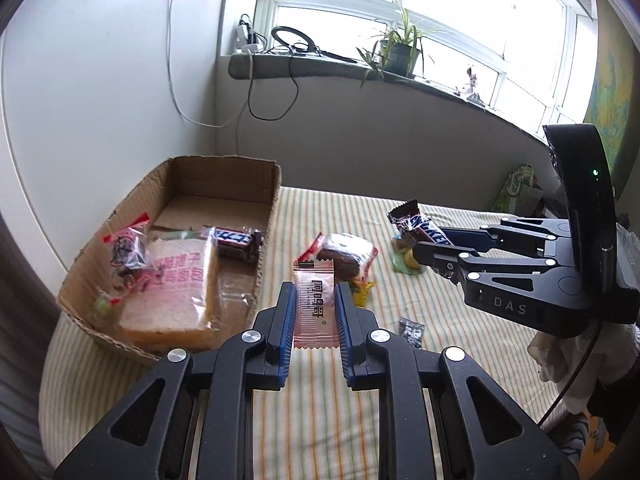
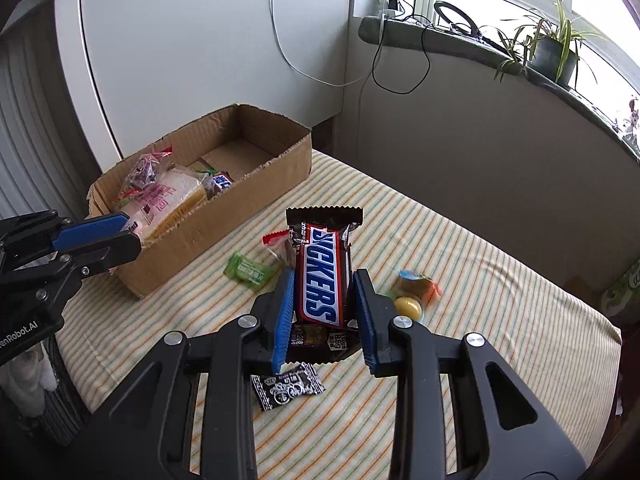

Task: Organize snacks
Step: 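Carry the Snickers bar and pink candy into the box and open both tools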

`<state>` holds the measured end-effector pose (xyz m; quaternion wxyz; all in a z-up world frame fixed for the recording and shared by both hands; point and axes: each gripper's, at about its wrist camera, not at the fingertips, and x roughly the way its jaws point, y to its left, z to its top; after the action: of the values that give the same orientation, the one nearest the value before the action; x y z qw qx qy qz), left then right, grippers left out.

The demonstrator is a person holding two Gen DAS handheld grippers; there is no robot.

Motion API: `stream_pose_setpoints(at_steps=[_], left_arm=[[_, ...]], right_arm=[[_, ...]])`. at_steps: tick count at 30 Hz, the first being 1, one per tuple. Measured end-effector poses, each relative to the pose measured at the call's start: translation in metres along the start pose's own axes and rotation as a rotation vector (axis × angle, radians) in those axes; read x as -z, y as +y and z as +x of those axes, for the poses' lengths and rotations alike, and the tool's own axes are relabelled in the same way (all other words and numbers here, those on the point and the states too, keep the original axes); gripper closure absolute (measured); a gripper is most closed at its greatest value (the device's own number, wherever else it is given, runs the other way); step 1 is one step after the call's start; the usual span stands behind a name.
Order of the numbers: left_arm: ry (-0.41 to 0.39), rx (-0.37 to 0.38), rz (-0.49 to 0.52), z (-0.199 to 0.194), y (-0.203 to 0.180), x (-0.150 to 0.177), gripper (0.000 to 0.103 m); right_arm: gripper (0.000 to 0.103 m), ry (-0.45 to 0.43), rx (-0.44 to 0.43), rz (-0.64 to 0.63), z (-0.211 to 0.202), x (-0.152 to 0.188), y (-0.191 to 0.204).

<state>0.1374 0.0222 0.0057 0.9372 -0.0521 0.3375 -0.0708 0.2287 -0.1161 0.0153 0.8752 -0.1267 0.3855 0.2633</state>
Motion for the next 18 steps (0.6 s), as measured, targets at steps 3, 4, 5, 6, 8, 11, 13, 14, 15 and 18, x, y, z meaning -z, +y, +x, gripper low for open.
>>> stream_pose_setpoints(at_steps=[3, 4, 5, 6, 8, 11, 13, 14, 15, 18], left_arm=[[-0.02, -0.019, -0.013, 0.0, 0.014, -0.009, 0.085], [-0.024, -0.024, -0.017, 0.0, 0.018, -0.011, 0.085], [-0.027, -0.029, -0.021, 0.002, 0.022, -0.014, 0.085], [-0.028, -0.033, -0.025, 0.003, 0.026, -0.015, 0.085], [-0.027, -0.038, -0.034, 0.007, 0.033, -0.019, 0.085], [-0.026, -0.046, -0.046, 0.012, 0.043, -0.022, 0.085], [-0.024, -0.05, -0.055, 0.015, 0.049, -0.024, 0.085], [-0.024, -0.053, -0.057, 0.017, 0.052, -0.026, 0.085], [-0.022, -0.057, -0.057, 0.019, 0.056, -0.027, 0.085], [-0.021, -0.067, -0.065, 0.024, 0.066, -0.029, 0.085]], right_arm=[[0.073, -0.011, -0.023, 0.001, 0.006, -0.017, 0.007], [0.073, -0.015, -0.028, 0.002, 0.008, -0.023, 0.01], [0.073, -0.019, -0.033, 0.001, 0.01, -0.028, 0.013], [0.073, -0.021, -0.038, -0.001, 0.013, -0.034, 0.016], [0.073, -0.025, -0.046, -0.01, 0.019, -0.044, 0.023], [0.073, -0.022, -0.055, -0.024, 0.031, -0.058, 0.034], [0.073, -0.02, -0.062, -0.034, 0.039, -0.067, 0.041], [0.073, -0.02, -0.065, -0.038, 0.043, -0.072, 0.044], [0.073, -0.02, -0.068, -0.042, 0.048, -0.077, 0.048], [0.073, -0.015, -0.082, -0.046, 0.063, -0.088, 0.056]])
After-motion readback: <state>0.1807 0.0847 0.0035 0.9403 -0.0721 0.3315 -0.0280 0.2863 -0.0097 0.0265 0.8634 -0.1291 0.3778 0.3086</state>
